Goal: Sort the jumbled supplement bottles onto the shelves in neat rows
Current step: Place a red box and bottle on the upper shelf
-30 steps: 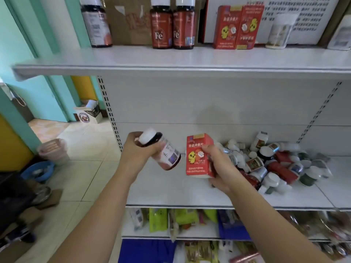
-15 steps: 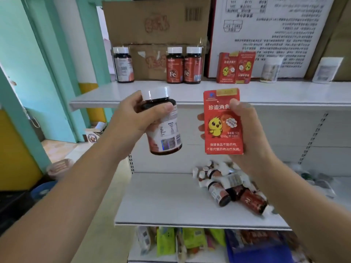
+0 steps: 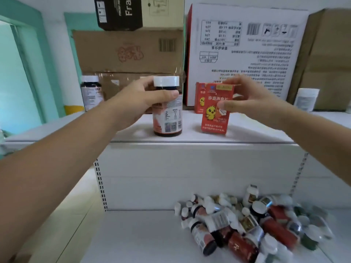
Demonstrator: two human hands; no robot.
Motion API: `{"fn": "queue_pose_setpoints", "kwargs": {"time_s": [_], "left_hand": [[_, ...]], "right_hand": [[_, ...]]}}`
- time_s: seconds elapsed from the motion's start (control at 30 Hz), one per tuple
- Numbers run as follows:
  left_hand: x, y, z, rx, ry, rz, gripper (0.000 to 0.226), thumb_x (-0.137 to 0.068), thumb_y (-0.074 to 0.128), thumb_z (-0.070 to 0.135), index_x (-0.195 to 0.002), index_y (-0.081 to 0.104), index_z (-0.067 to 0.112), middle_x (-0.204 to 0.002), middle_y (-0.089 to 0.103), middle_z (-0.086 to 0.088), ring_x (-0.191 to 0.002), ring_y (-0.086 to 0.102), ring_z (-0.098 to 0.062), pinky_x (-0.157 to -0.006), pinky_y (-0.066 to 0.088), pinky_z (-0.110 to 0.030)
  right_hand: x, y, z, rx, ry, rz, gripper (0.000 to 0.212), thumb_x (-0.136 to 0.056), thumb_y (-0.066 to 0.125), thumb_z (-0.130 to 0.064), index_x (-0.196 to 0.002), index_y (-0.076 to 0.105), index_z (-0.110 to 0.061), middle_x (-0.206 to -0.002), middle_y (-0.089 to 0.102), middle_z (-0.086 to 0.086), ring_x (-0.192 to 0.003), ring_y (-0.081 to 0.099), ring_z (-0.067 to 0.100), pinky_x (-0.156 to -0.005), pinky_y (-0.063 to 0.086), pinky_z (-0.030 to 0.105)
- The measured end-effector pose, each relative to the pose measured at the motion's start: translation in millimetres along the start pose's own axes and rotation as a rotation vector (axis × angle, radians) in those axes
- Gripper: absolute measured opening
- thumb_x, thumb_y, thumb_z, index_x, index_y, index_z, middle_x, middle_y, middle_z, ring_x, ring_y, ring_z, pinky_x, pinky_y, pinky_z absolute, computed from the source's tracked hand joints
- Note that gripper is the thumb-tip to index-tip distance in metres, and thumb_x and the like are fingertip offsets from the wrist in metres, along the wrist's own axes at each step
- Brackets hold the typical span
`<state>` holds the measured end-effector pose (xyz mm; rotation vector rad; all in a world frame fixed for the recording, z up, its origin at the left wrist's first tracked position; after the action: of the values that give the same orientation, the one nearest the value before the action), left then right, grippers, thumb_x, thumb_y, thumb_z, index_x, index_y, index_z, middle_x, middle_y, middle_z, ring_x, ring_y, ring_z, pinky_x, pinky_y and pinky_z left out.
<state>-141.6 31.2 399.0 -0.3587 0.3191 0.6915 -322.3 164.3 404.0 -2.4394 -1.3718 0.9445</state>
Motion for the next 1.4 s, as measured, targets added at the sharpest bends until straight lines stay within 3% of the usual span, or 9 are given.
{"fn": "queue_pose_setpoints", "kwargs": {"time_s": [0.13,0.2,0.3,0.4,0.7,0.97,1.1,1.23,1.4], "left_hand": [[-30.9,18.8,-6.9,-0.095,-0.05,-0.066,0.037,-0.075,0.075,0.02,-0.111,0.064,0.022,-0.084,0.07,0.009,-0.069,0.066,0.0,-0.061,0.05,-0.017],[-42.0,19.7,-7.8,-0.147,-0.066,-0.088,0.054,-0.065,0.078,0.022,-0.117,0.062,0.025,-0.092,0.07,0.005,-0.078,0.067,-0.006,-0.066,0.053,-0.023],[-53.4,19.2,-8.3,-0.179,-0.06,-0.105,0.06,-0.067,0.076,0.016,-0.124,0.057,0.027,-0.108,0.07,-0.003,-0.099,0.07,-0.017,-0.084,0.057,-0.033],[-59.3,17.0,-4.0,-0.311,-0.037,-0.102,0.052,-0.077,0.075,0.011,-0.123,0.058,0.028,-0.109,0.07,0.0,-0.097,0.07,-0.009,-0.074,0.058,-0.022],[-70.4,7.5,4.6,-0.557,0.009,-0.087,0.06,-0.058,0.083,0.04,-0.113,0.062,0.039,-0.101,0.071,0.019,-0.096,0.067,0.0,-0.085,0.051,-0.027],[-68.4,-10.5,5.0,-0.573,0.026,-0.1,0.049,-0.073,0.082,0.026,-0.116,0.062,0.037,-0.103,0.069,0.018,-0.093,0.066,0.004,-0.075,0.048,-0.016],[-64.8,-32.2,4.9,-0.626,0.029,-0.102,0.05,-0.073,0.082,0.03,-0.118,0.062,0.038,-0.108,0.066,0.022,-0.098,0.063,0.004,-0.078,0.049,-0.018],[-58.5,-67.6,5.7,-0.646,-0.01,-0.088,0.047,-0.076,0.079,0.027,-0.119,0.062,0.035,-0.105,0.068,0.018,-0.092,0.066,0.004,-0.064,0.05,-0.01],[-51.8,-116.3,6.3,-0.747,-0.001,-0.033,0.045,-0.073,0.08,0.032,-0.114,0.063,0.036,-0.099,0.069,0.02,-0.086,0.065,0.006,-0.07,0.047,-0.018]], "right_hand": [[-22.6,-30.0,16.4,0.33,-0.004,-0.089,0.075,-0.052,0.078,-0.047,-0.12,0.051,-0.029,-0.117,0.057,-0.002,-0.098,0.066,0.016,-0.077,0.057,0.036],[-35.6,-39.3,20.6,0.425,-0.04,-0.123,0.068,-0.057,0.079,-0.045,-0.118,0.051,-0.032,-0.115,0.057,-0.005,-0.096,0.064,0.009,-0.075,0.057,0.033],[-53.8,-52.7,27.1,0.591,-0.113,-0.126,0.057,-0.072,0.082,-0.033,-0.121,0.052,-0.032,-0.117,0.057,-0.008,-0.102,0.06,0.005,-0.086,0.055,0.035],[-67.0,-59.5,32.9,0.739,-0.152,-0.101,0.06,-0.073,0.08,-0.039,-0.126,0.052,-0.031,-0.123,0.051,-0.004,-0.109,0.055,0.01,-0.093,0.052,0.038],[-79.6,-57.9,38.7,0.801,-0.221,0.001,0.063,-0.077,0.078,-0.038,-0.134,0.053,-0.028,-0.118,0.045,-0.009,-0.102,0.052,0.008,-0.092,0.05,0.034],[-83.8,-51.0,42.2,0.889,-0.164,0.06,0.063,-0.08,0.076,-0.032,-0.136,0.049,-0.027,-0.124,0.041,-0.006,-0.11,0.048,0.015,-0.089,0.038,0.029],[-63.8,-27.1,10.2,0.912,-0.328,0.167,0.052,-0.08,0.073,-0.024,-0.128,0.055,-0.023,-0.126,0.044,0.005,-0.118,0.043,0.024,-0.094,0.031,0.029],[-48.8,56.8,-13.7,0.9,-0.409,-0.095,0.036,-0.084,0.062,-0.039,-0.118,0.064,-0.026,-0.109,0.049,-0.012,-0.1,0.051,0.009,-0.086,0.033,0.021],[-56.0,145.8,-15.8,0.82,-0.317,-0.396,0.046,-0.09,0.044,-0.055,-0.13,0.054,-0.036,-0.127,0.051,-0.019,-0.108,0.047,-0.002,-0.078,0.034,0.01]]}}
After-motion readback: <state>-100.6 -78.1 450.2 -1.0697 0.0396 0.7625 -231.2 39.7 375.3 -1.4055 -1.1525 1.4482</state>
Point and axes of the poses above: each hand's wrist, its own x-axis away from the middle knuckle, its own y-axis out of the palm, z = x × y, the point moved 9 cm from there along -x, towards the middle knuckle
